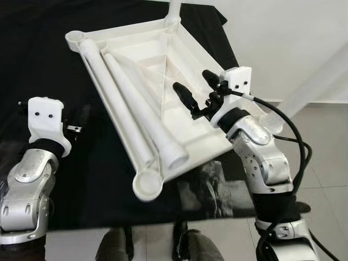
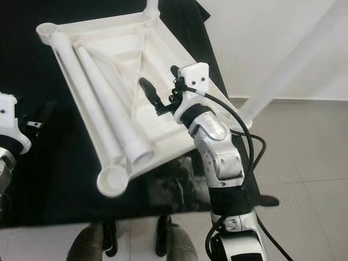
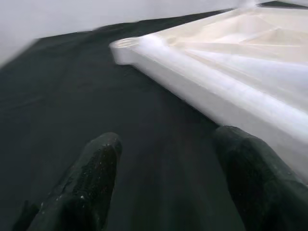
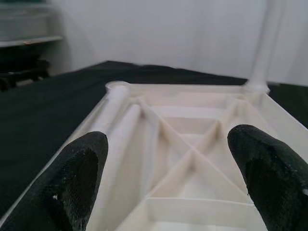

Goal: Building children table

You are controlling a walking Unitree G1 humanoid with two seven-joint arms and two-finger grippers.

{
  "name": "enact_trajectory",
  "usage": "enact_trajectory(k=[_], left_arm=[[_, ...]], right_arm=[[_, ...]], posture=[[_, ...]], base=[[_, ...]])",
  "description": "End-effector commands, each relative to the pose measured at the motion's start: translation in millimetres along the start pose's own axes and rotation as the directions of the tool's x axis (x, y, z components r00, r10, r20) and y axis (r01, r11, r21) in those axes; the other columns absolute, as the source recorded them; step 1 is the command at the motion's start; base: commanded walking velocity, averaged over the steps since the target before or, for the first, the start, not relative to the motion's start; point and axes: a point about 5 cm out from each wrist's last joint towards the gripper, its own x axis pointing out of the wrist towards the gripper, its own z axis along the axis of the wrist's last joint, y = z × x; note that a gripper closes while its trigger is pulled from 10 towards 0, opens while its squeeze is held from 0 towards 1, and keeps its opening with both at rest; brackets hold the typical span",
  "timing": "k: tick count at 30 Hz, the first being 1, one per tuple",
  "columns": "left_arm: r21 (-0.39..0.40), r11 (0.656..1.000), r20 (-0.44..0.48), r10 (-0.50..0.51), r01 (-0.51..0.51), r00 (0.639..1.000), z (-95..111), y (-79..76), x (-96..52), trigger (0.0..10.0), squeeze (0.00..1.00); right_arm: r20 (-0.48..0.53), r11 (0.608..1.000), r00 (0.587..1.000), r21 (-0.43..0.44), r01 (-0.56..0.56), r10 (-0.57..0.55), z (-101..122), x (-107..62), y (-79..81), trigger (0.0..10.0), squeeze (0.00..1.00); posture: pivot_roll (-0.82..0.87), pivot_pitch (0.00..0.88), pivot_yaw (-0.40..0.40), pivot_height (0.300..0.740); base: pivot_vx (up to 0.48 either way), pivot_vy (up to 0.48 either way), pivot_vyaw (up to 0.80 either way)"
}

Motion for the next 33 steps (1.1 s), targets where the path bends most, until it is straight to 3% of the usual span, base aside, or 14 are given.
enact_trajectory(k=[1, 11, 13, 14, 15, 17, 20, 23, 26, 30, 33], left_arm=[[0.012, 1.0, -0.02, -0.005, 0.005, 1.0, -5, 0.0, -2.8, 10.0, 0.0], [0.015, 1.0, -0.009, -0.018, 0.018, 1.0, -4, -3.4, -2.3, 10.0, 0.0], [0.018, 1.0, -0.011, -0.025, 0.025, 1.0, -4, -5.9, -2.5, 10.0, 0.0], [0.018, 1.0, -0.011, -0.025, 0.025, 1.0, -4, -5.9, -2.5, 10.0, 0.0], [0.027, 0.999, -0.012, -0.031, 0.031, 0.999, -5, -7.2, -2.3, 10.0, 0.0], [0.038, 0.998, -0.01, -0.041, 0.041, 0.999, -5, -8.6, -2.2, 10.0, 0.0], [0.057, 0.997, -0.006, -0.052, 0.052, 0.999, -6, -10.8, -2.8, 10.0, 0.0], [0.058, 0.996, -0.007, -0.061, 0.062, 0.998, -8, -13.9, -3.2, 10.0, 0.0], [0.056, 0.996, -0.007, -0.063, 0.064, 0.998, -8, -14.7, -3.3, 10.0, 0.0], [0.054, 0.996, -0.009, -0.074, 0.074, 0.997, -9, -17.6, -3.2, 10.0, 0.0], [0.055, 0.996, -0.008, -0.074, 0.075, 0.997, -9, -17.9, -3.2, 10.0, 0.0]], right_arm=[[-0.01, 1.0, 1.0, 0.007, -0.004, 0.004, -3, -1.5, 1.7, 10.0, 0.0], [-0.004, 1.0, 1.0, -0.017, 0.013, -0.014, 0, -1.6, -3.2, 10.0, 0.0], [-0.024, 0.989, 0.999, -0.14, -0.039, 0.036, 3, -3.4, -8.5, 10.0, 0.0], [-0.024, 0.989, 0.999, -0.14, -0.039, 0.036, 3, -3.4, -8.5, 10.0, 0.0], [-0.06, 0.964, 0.993, -0.239, -0.114, 0.103, 5, -7.7, -13.0, 10.0, 0.0], [-0.13, 0.913, 0.972, -0.339, -0.227, 0.193, 4, -15.1, -17.2, 10.0, 0.0], [-0.254, 0.84, 0.928, -0.407, -0.359, 0.274, 2, -27.2, -24.2, 10.0, 0.0], [-0.337, 0.797, 0.898, -0.437, -0.416, 0.284, 0, -35.9, -31.7, 10.0, 0.0], [-0.355, 0.789, 0.89, -0.44, -0.429, 0.285, -1, -37.8, -32.7, 10.0, 0.0], [-0.5, 0.721, 0.805, -0.422, -0.55, 0.321, -20, -54.4, -28.7, 10.0, 0.0], [-0.512, 0.712, 0.798, -0.426, -0.558, 0.319, -22, -55.7, -29.9, 10.0, 0.0]], posture=[[0.01, 0.213, -0.097, 0.74], [0.02, 0.215, -0.097, 0.74], [0.02, 0.216, -0.093, 0.74], [0.02, 0.216, -0.093, 0.74], [0.02, 0.217, -0.094, 0.74], [0.02, 0.218, -0.091, 0.74], [0.02, 0.217, -0.092, 0.74], [0.02, 0.218, -0.092, 0.74], [0.02, 0.218, -0.092, 0.74], [0.01, 0.217, -0.09, 0.74], [0.01, 0.217, -0.088, 0.74]], base=[[0.0, 0.0, 0.0], [0.0, 0.0, 0.0], [0.0, 0.0, 0.0], [0.0, 0.0, 0.0], [0.0, 0.0, 0.0], [0.0, 0.0, 0.0], [0.0, 0.0, 0.0], [0.0, 0.0, 0.0], [0.0, 0.0, 0.0], [0.0, 0.0, 0.0], [0.0, 0.0, 0.0]])
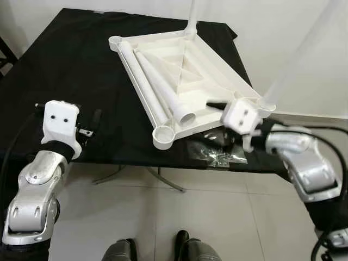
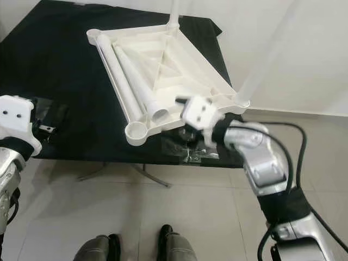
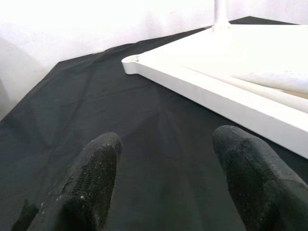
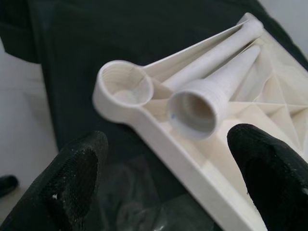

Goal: Building children table

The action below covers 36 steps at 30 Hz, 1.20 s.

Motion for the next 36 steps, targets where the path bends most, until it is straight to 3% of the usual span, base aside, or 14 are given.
enact_trajectory(k=[1, 3, 5, 8, 17, 24, 27, 30, 31, 36], left_arm=[[0.007, 1.0, -0.016, -0.015, 0.015, 1.0, -4, -2.4, -1.7, 10.0, 0.0], [0.007, 1.0, -0.015, -0.016, 0.016, 1.0, -5, -2.7, -1.7, 10.0, 0.0], [0.003, 1.0, -0.014, -0.024, 0.024, 1.0, -5, -5.3, -1.8, 10.0, 0.0], [0.0, 0.999, -0.014, -0.033, 0.033, 0.999, -5, -7.7, -2.3, 10.0, 0.0], [-0.022, 0.999, -0.015, -0.04, 0.039, 0.999, -4, -7.6, -3.7, 10.0, 0.0], [-0.024, 0.999, -0.014, -0.042, 0.042, 0.999, -4, -9.8, -2.4, 10.0, 0.0], [-0.021, 0.999, -0.016, -0.04, 0.039, 0.999, -4, -9.0, -4.3, 10.0, 0.0], [-0.021, 0.999, -0.016, -0.04, 0.039, 0.999, -4, -9.0, -4.3, 10.0, 0.0], [-0.016, 0.999, -0.02, -0.036, 0.036, 0.999, -3, -8.3, -7.2, 10.0, 0.0], [-0.01, 1.0, -0.025, -0.029, 0.029, 0.999, -3, -6.3, -10.3, 10.0, 0.0]], right_arm=[[-0.028, 0.999, 0.999, -0.036, 0.023, -0.024, -4, -0.5, -2.5, 10.0, 0.0], [-0.038, 0.998, 0.999, -0.043, 0.037, -0.039, -6, -0.2, -4.2, 10.0, 0.0], [-0.05, 0.983, 0.982, -0.03, 0.182, -0.183, -8, 5.5, -19.2, 10.0, 0.0], [-0.036, 0.97, 0.97, -0.014, 0.241, -0.241, -6, 10.1, -24.2, 10.0, 0.0], [-0.005, 0.967, 0.967, 0.005, 0.255, -0.255, -2, 16.0, -21.5, 10.0, 0.0], [-0.006, 0.953, 0.953, -0.009, 0.303, -0.303, -7, 30.5, -26.5, 10.0, 0.0], [0.014, 0.951, 0.952, -0.016, 0.307, -0.307, -1, 53.3, -30.6, 10.0, 0.0], [0.014, 0.951, 0.952, -0.016, 0.307, -0.307, -1, 53.3, -30.6, 10.0, 0.0], [0.011, 0.933, 0.934, -0.027, 0.358, -0.357, 4, 62.6, -39.0, 10.0, 0.0], [0.022, 0.915, 0.915, -0.011, 0.403, -0.403, 8, 61.0, -49.2, 10.0, 0.0]], posture=[[0.01, 0.217, -0.088, 0.74], [0.01, 0.217, -0.088, 0.74], [0.01, 0.215, -0.091, 0.74], [0.02, 0.214, -0.094, 0.74], [0.02, 0.21, -0.094, 0.74], [0.02, 0.214, -0.087, 0.74], [0.03, 0.235, -0.088, 0.74], [0.03, 0.235, -0.088, 0.74], [0.05, 0.25, -0.1, 0.74], [0.05, 0.259, -0.1, 0.74]], base=[[0.0, 0.0, 0.0], [0.0, 0.0, 0.0], [0.0, 0.0, 0.0], [0.0, 0.0, 0.0], [0.0, 0.0, 0.0], [0.0, 0.0, 0.0], [0.0, 0.0, 0.0], [0.0, 0.0, 0.0], [0.0, 0.0, 0.0], [0.0, 0.0, 0.0]])
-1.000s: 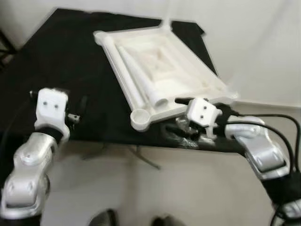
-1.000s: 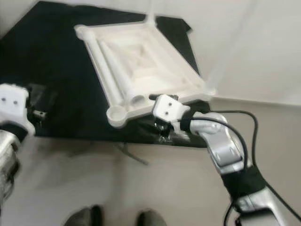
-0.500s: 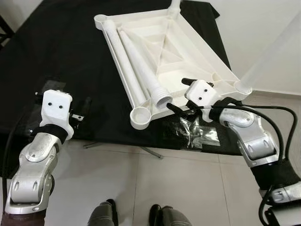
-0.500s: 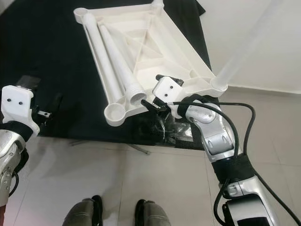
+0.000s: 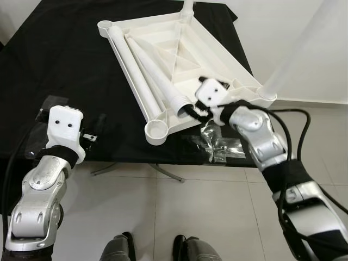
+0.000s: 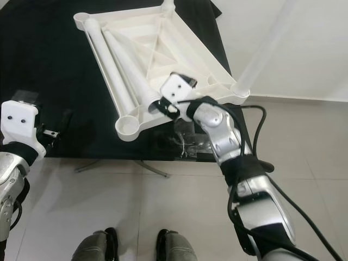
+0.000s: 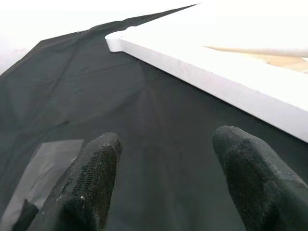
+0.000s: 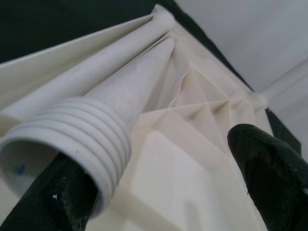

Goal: Building children table

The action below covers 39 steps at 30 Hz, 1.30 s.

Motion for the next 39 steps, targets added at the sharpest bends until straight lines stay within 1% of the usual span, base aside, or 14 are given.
enact_trajectory(k=[1, 7, 13, 15, 16, 17, 26, 30, 31, 33, 35, 36, 37, 39], left_arm=[[0.0, 1.0, -0.017, 0.0, 0.0, 1.0, -2, 0.5, -3.2, 10.0, 0.0], [-0.005, 1.0, -0.018, -0.01, 0.01, 1.0, -3, -1.8, -2.3, 10.0, 0.0], [-0.007, 1.0, -0.017, -0.015, 0.015, 1.0, -2, -2.8, -1.2, 10.0, 0.0], [-0.009, 1.0, -0.017, -0.016, 0.016, 1.0, -2, -3.1, -0.8, 10.0, 0.0], [-0.01, 1.0, -0.016, -0.016, 0.016, 1.0, -2, -3.0, -0.8, 10.0, 0.0], [-0.012, 1.0, -0.016, -0.016, 0.016, 1.0, -1, -3.0, -0.8, 10.0, 0.0], [-0.028, 0.999, -0.008, -0.026, 0.026, 1.0, 0, -5.0, -1.0, 10.0, 0.0], [-0.044, 0.998, -0.002, -0.035, 0.035, 0.999, 2, -5.7, -1.5, 10.0, 0.0], [-0.061, 0.997, 0.003, -0.04, 0.04, 0.999, 3, -5.5, -1.6, 10.0, 0.0], [-0.061, 0.997, 0.003, -0.04, 0.04, 0.999, 3, -5.5, -1.6, 10.0, 0.0], [-0.084, 0.995, 0.012, -0.048, 0.049, 0.999, 5, -5.0, -1.0, 10.0, 0.0], [-0.084, 0.995, 0.012, -0.048, 0.049, 0.999, 5, -5.0, -1.0, 10.0, 0.0], [-0.088, 0.995, 0.016, -0.052, 0.053, 0.999, 6, -4.8, -0.4, 10.0, 0.0], [-0.07, 0.995, 0.016, -0.064, 0.065, 0.998, 7, -4.0, 0.4, 10.0, 0.0]], right_arm=[[-0.015, 1.0, 1.0, 0.005, 0.021, -0.02, -5, -1.6, -2.5, 10.0, 0.0], [-0.049, 0.996, 0.995, 0.014, 0.093, -0.092, -12, -4.2, -8.1, 10.0, 0.0], [-0.041, 0.997, 0.997, 0.043, 0.068, -0.066, -14, -0.6, 6.9, 10.0, 0.0], [-0.067, 0.986, 0.992, 0.114, 0.117, -0.11, -18, 5.9, 21.3, 9.6, 0.0], [-0.086, 0.973, 0.982, 0.149, 0.178, -0.167, -20, 9.5, 26.4, 0.9, 0.0], [-0.095, 0.96, 0.974, 0.172, 0.221, -0.207, -21, 12.2, 29.5, 0.0, 0.0], [-0.069, 0.932, 0.953, 0.196, 0.304, -0.297, -18, 19.3, 32.5, 0.0, 0.0], [-0.088, 0.921, 0.946, 0.216, 0.325, -0.313, -24, 17.2, 29.4, 0.0, 0.0], [-0.101, 0.906, 0.938, 0.241, 0.348, -0.333, -27, 14.5, 25.3, 0.0, 0.0], [-0.101, 0.906, 0.938, 0.241, 0.348, -0.333, -27, 14.5, 25.3, 0.0, 0.0], [-0.116, 0.875, 0.921, 0.286, 0.39, -0.372, -33, 9.2, 17.0, 0.0, 0.0], [-0.116, 0.875, 0.921, 0.286, 0.39, -0.372, -33, 9.2, 17.0, 0.0, 0.0], [-0.116, 0.856, 0.912, 0.317, 0.41, -0.393, -34, 6.3, 11.9, 0.0, 0.0], [-0.103, 0.825, 0.897, 0.359, 0.437, -0.43, -34, 2.1, 3.2, 0.0, 0.0]], posture=[[0.04, 0.262, -0.098, 0.74], [0.04, 0.261, -0.091, 0.74], [0.04, 0.259, -0.089, 0.74], [0.04, 0.257, -0.09, 0.74], [0.05, 0.256, -0.091, 0.74], [0.05, 0.256, -0.092, 0.74], [0.05, 0.256, -0.098, 0.74], [0.05, 0.257, -0.1, 0.74], [0.05, 0.255, -0.099, 0.74], [0.05, 0.255, -0.099, 0.74], [0.05, 0.252, -0.095, 0.74], [0.05, 0.252, -0.095, 0.74], [0.05, 0.251, -0.094, 0.74], [0.05, 0.25, -0.091, 0.74]], base=[[0.0, 0.0, 0.0], [0.0, 0.0, 0.0], [0.0, 0.0, 0.0], [0.0, 0.0, 0.0], [0.0, 0.0, 0.0], [0.0, 0.0, 0.0], [0.0, 0.0, 0.0], [0.0, 0.0, 0.0], [0.0, 0.0, 0.0], [0.0, 0.0, 0.0], [0.0, 0.0, 0.0], [0.0, 0.0, 0.0], [0.0, 0.0, 0.0], [0.0, 0.0, 0.0]])
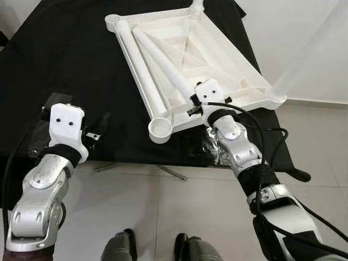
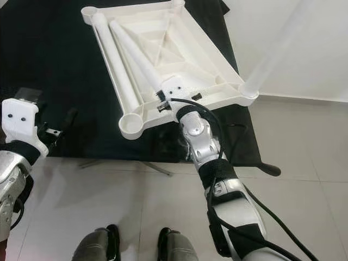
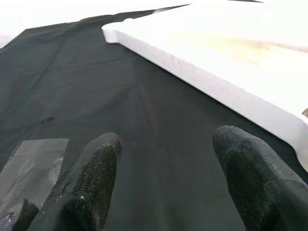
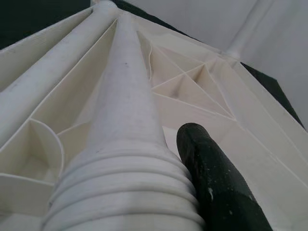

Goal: Building children table

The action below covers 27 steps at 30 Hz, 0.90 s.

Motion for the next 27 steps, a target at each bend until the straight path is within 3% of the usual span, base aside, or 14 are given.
enact_trajectory(k=[1, 5, 9, 11, 16, 18, 20, 21, 22, 23, 24, 25, 26, 27], left_arm=[[0.005, 1.0, -0.001, -0.012, 0.012, 1.0, 2, 1.5, -1.6, 10.0, 0.0], [-0.006, 1.0, 0.013, -0.017, 0.017, 1.0, 7, 3.7, -1.0, 10.0, 0.0], [-0.092, 0.994, 0.087, -0.055, 0.063, 0.995, 28, 10.6, 1.4, 10.0, 0.0], [-0.113, 0.991, 0.105, -0.057, 0.069, 0.993, 32, 11.7, 2.0, 10.0, 0.0], [-0.239, 0.963, 0.199, -0.08, 0.127, 0.977, 53, 16.8, 10.9, 10.0, 0.0], [-0.357, 0.907, 0.269, -0.128, 0.222, 0.955, 67, 16.2, 17.1, 10.0, 0.0], [-0.357, 0.907, 0.269, -0.128, 0.222, 0.955, 67, 16.2, 17.1, 10.0, 0.0], [-0.494, 0.804, 0.363, -0.156, 0.332, 0.918, 84, 16.6, 23.5, 10.0, 0.0], [-0.539, 0.756, 0.401, -0.159, 0.373, 0.902, 90, 17.2, 25.5, 10.0, 0.0], [-0.539, 0.756, 0.401, -0.159, 0.373, 0.902, 90, 17.2, 25.5, 10.0, 0.0], [-0.588, 0.687, 0.458, -0.151, 0.426, 0.876, 101, 18.9, 28.4, 10.0, 0.0], [-0.625, 0.607, 0.523, -0.139, 0.49, 0.841, 113, 21.4, 30.6, 10.0, 0.0], [-0.641, 0.555, 0.562, -0.13, 0.53, 0.817, 121, 23.3, 31.6, 10.0, 0.0], [-0.641, 0.555, 0.562, -0.13, 0.53, 0.817, 121, 23.3, 31.6, 10.0, 0.0]], right_arm=[[0.024, 0.987, 0.992, 0.103, 0.119, -0.122, 1, -4.5, -27.6, 0.0, 0.0], [0.078, 0.971, 0.984, 0.188, 0.145, -0.161, 12, -5.2, -40.2, 0.0, 0.0], [0.221, 0.927, 0.963, 0.37, 0.065, -0.156, 43, -9.0, -58.6, 0.0, 0.0], [0.244, 0.922, 0.96, 0.385, 0.035, -0.139, 47, -9.9, -59.1, 0.0, 0.0], [0.378, 0.901, 0.925, 0.392, -0.185, 0.025, 66, -15.9, -50.4, 0.0, 0.0], [0.475, 0.844, 0.862, 0.376, -0.382, 0.179, 78, -24.1, -41.2, 0.0, 0.0], [0.475, 0.844, 0.862, 0.376, -0.382, 0.179, 78, -24.1, -41.2, 0.0, 0.0], [0.567, 0.749, 0.764, 0.352, -0.562, 0.307, 88, -36.4, -37.9, 0.0, 0.0], [0.599, 0.708, 0.725, 0.344, -0.617, 0.342, 91, -41.2, -38.1, 0.0, 0.0], [0.599, 0.708, 0.725, 0.344, -0.617, 0.342, 91, -41.2, -38.1, 0.0, 0.0], [0.623, 0.666, 0.686, 0.334, -0.667, 0.375, 93, -46.2, -40.5, 0.7, 0.0], [0.649, 0.625, 0.646, 0.321, -0.712, 0.402, 95, -51.3, -44.1, 4.2, 0.0], [0.664, 0.6, 0.621, 0.313, -0.736, 0.416, 96, -54.6, -46.7, 4.2, 0.0], [0.664, 0.6, 0.621, 0.313, -0.736, 0.416, 96, -54.6, -46.7, 4.2, 0.0]], posture=[[0.05, 0.25, -0.088, 0.74], [0.05, 0.249, -0.089, 0.74], [0.05, 0.243, -0.081, 0.74], [0.05, 0.243, -0.081, 0.74], [0.04, 0.23, -0.07, 0.74], [0.04, 0.224, -0.067, 0.74], [0.04, 0.224, -0.067, 0.74], [0.04, 0.219, -0.069, 0.74], [0.04, 0.217, -0.07, 0.74], [0.04, 0.217, -0.07, 0.74], [0.05, 0.215, -0.07, 0.74], [0.05, 0.214, -0.072, 0.74], [0.05, 0.212, -0.073, 0.74], [0.05, 0.212, -0.073, 0.74]], base=[[0.0, 0.0, 0.0], [0.0, 0.0, 0.0], [0.0, 0.0, 0.0], [0.0, 0.0, 0.0], [0.0, 0.0, 0.0], [0.0, 0.0, 0.0], [0.0, 0.0, 0.0], [0.0, 0.0, 0.0], [0.0, 0.0, 0.0], [0.0, 0.0, 0.0], [0.0, 0.0, 0.0], [0.0, 0.0, 0.0], [0.0, 0.0, 0.0], [0.0, 0.0, 0.0]])
